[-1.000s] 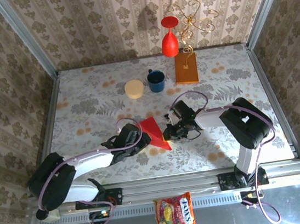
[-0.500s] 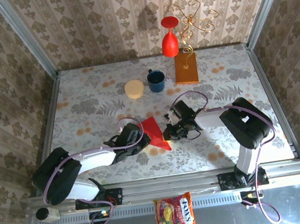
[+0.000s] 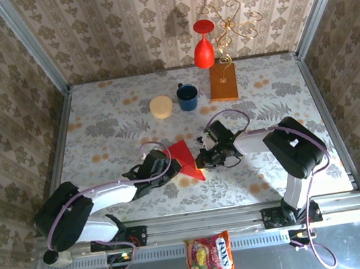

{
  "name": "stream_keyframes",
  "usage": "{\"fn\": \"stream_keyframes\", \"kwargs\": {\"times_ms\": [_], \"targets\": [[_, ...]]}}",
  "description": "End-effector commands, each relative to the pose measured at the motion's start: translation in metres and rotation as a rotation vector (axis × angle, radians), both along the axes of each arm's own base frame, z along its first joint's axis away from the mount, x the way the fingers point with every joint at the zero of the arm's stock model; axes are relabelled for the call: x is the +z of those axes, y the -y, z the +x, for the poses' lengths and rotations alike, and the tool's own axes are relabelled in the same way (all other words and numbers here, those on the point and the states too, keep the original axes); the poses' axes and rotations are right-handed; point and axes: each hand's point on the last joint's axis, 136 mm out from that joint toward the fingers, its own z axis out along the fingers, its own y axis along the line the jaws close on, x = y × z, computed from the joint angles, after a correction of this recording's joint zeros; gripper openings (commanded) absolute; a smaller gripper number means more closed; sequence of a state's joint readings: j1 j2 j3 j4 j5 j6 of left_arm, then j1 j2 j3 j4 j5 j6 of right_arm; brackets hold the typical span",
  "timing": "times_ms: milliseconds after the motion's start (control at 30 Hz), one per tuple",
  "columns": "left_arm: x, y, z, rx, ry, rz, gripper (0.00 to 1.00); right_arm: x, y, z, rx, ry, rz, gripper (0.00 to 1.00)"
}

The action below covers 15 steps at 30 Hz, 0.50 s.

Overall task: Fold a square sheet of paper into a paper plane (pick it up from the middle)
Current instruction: Third fold the triangle at the center of the table.

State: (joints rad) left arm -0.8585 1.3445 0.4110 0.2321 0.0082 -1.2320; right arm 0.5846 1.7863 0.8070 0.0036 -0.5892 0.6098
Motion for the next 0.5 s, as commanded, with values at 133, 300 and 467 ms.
{"fn": "stream_keyframes", "kwargs": {"times_ms": [133, 300, 467], "targets": [[-0.0192, -0.0129, -0.0076, 0.046, -0.024, 0.048, 0.28, -0.0286, 0.0188, -0.0103, -0.037, -0.063, -0.098, 0.00], [-0.0228, -0.0153, -0.0065, 0.052, -0.019, 0.064, 0.27, -0.0285, 0.0195, -0.0111, -0.036, -0.063, -0.101, 0.00], [-0.0206, -0.0163, -0.0001, 0.051, -0.005, 0.068, 0.25, -0.0276, 0.0201, -0.0111, -0.036, -0.061, -0.100, 0.00]]}}
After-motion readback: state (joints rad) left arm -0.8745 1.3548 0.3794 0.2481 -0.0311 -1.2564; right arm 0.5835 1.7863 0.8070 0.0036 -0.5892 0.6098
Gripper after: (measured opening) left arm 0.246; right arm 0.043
